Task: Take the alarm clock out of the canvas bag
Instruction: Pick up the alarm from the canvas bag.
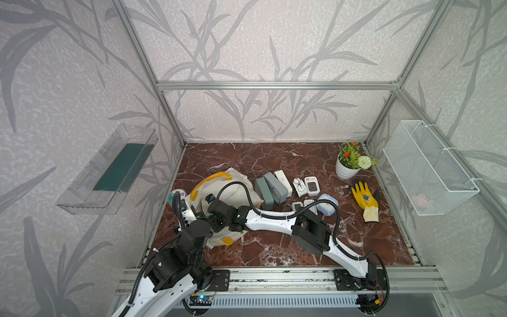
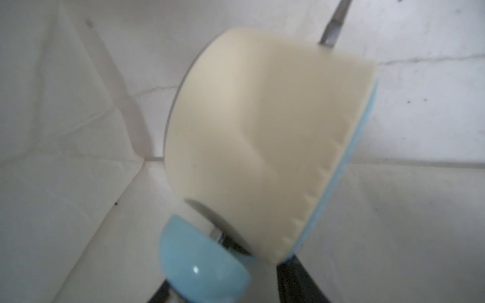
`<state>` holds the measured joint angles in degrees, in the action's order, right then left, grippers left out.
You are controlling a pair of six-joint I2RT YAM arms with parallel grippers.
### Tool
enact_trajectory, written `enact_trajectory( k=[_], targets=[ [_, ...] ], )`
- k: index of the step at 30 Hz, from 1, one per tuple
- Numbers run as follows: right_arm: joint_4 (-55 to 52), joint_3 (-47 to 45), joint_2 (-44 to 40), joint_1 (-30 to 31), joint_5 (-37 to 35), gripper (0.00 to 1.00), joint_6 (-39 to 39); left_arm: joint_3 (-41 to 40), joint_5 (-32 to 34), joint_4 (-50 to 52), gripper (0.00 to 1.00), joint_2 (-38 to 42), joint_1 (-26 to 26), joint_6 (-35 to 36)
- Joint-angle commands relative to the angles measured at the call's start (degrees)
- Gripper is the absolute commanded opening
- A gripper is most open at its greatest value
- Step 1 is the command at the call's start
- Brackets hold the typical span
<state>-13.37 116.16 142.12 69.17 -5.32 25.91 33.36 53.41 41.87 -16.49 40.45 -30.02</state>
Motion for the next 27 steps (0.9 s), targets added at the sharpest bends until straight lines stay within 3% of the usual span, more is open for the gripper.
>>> enact_trajectory(
  k=[1, 6, 17, 27],
  targets=[
    [-0.97, -1.58, -2.4, -0.94, -3.3, 0.39, -1.42, 0.04, 1.07, 0.0, 0.0, 1.46, -0.1, -0.74],
    [6.81, -10.41, -7.55, -1.83, -2.49, 0.22, -2.59, -0.83, 1.36, 0.06, 0.0, 2.89, -0.1, -0.67],
    [10.37, -15.25, -12.85, -2.06, -1.18, 0.01, -7.58, -0.67, 1.79, 0.24, 0.0, 2.26, -0.1, -0.54],
    [12.25, -18.58, -16.6, -2.65, 1.3, 0.0, -9.39, -0.67, 2.21, 1.27, 0.0, 1.95, -0.11, -1.79]
  ],
)
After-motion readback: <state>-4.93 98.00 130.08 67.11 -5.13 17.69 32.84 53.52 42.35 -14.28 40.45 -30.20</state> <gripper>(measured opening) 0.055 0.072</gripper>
